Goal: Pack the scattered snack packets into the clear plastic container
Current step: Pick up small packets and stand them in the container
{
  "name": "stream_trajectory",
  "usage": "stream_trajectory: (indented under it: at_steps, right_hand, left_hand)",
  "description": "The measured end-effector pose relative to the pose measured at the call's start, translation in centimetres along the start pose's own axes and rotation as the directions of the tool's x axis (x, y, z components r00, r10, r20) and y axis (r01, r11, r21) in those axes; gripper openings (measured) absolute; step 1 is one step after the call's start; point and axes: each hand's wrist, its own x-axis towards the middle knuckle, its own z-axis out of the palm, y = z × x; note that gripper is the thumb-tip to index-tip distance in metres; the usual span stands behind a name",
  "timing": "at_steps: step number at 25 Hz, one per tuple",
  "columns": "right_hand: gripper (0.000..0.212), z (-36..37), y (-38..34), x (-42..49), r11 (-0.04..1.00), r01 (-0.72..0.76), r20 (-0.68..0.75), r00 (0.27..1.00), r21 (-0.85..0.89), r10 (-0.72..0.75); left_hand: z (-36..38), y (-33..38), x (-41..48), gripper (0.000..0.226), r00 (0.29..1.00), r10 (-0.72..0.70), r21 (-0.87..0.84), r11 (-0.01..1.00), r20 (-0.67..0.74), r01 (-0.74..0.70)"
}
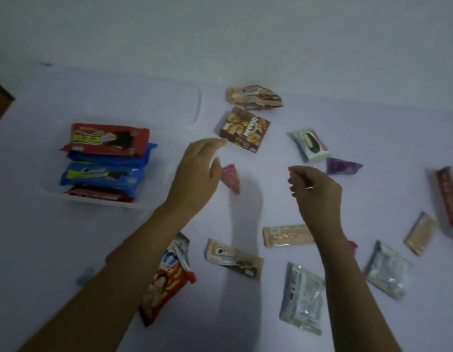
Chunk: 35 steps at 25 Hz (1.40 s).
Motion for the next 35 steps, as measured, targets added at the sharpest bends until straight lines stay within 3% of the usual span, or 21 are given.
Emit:
stream_trajectory:
  at_steps: [2, 3, 6, 9, 11, 13, 16, 18, 20, 22, 24, 26, 28, 31, 35]
  right_hand:
    - [0.017, -2.0, 2.8, 0.0, 0.995, -0.002, 0.025, 1.000, -0.096, 0.004]
    - [0.017, -2.6, 4.0, -0.3, 0.989, 0.015, 0.071, 0.997, -0.147, -0.004]
    - [0.018, -3.1, 6.8, -1.1, 0.973, 0.044, 0.314, 0.949, -0.227, 0.030]
    - [0.033, -2.0, 8.5, -2.3, 0.939, 0.158, 0.515, 0.857, -0.306, 0.023]
    - [0.040, -1.1, 9.0, -2.8, 0.884, 0.271, 0.595, 0.804, -0.380, 0.010]
    - [0.045, -0.4, 9.4, -3.0, 0.831, 0.338, 0.644, 0.764, -0.442, 0.032]
    - [0.046, 0.4, 9.6, -3.0, 0.822, 0.304, 0.661, 0.742, -0.482, 0.114]
    - [0.037, 0.4, 9.2, -2.9, 0.818, 0.294, 0.675, 0.722, -0.494, 0.148]
    - [0.027, 0.0, 8.7, -2.6, 0.819, 0.360, 0.714, 0.695, -0.447, 0.084]
    - [0.018, -1.2, 8.1, -1.9, 0.893, 0.287, 0.680, 0.733, -0.346, 0.028]
    - [0.009, -3.0, 8.1, -0.5, 0.970, 0.085, 0.533, 0.845, -0.230, 0.052]
    - [0.011, -5.3, 9.2, 1.1, 0.992, -0.066, 0.314, 0.944, -0.109, 0.097]
    - [0.021, -8.2, 11.9, 2.3, 0.979, -0.169, 0.063, 0.982, -0.112, 0.177]
    - [0.030, -12.2, 17.3, 3.1, 0.865, -0.433, -0.306, 0.884, -0.253, 0.353]
    - [0.048, -14.4, 23.9, 2.9, 0.622, -0.731, -0.416, 0.677, -0.281, 0.608]
  left_hand:
    - [3.3, 2.5, -0.5, 0.027, 0.967, 0.055, -0.080, 0.996, 0.248, -0.036]
    - [4.7, 3.3, -1.0, 0.022, 0.913, 0.089, -0.102, 0.993, 0.398, -0.052]
    - [7.2, 4.0, -2.8, 0.019, 0.625, 0.064, -0.002, 0.995, 0.778, -0.100]
    - [7.8, 3.8, -4.8, 0.038, 0.430, -0.100, 0.184, 0.970, 0.897, -0.160]
    - [7.8, 3.7, -5.9, 0.052, 0.380, -0.191, 0.316, 0.899, 0.905, -0.302]
    - [7.9, 3.5, -6.9, 0.062, 0.393, -0.247, 0.420, 0.788, 0.886, -0.450]
    - [8.2, 2.6, -8.0, 0.055, 0.470, -0.265, 0.495, 0.725, 0.842, -0.478]
    - [8.6, 2.3, -8.2, 0.042, 0.500, -0.237, 0.478, 0.764, 0.833, -0.433]
    - [9.1, 2.7, -7.9, 0.021, 0.521, -0.207, 0.425, 0.837, 0.828, -0.343]
    - [9.6, 3.3, -7.4, 0.009, 0.556, -0.185, 0.352, 0.912, 0.811, -0.209]
    - [10.2, 3.6, -6.8, 0.017, 0.566, -0.185, 0.224, 0.975, 0.803, 0.000]
    - [11.0, 4.5, -6.1, 0.018, 0.572, -0.172, 0.052, 0.974, 0.802, 0.220]
    - [12.2, 6.4, -5.1, 0.019, 0.606, -0.164, -0.068, 0.938, 0.779, 0.340]
    - [14.1, 9.1, -4.2, 0.019, 0.621, -0.173, -0.172, 0.873, 0.765, 0.456]
    - [16.1, 11.0, -3.7, 0.015, 0.579, -0.155, -0.196, 0.846, 0.800, 0.497]
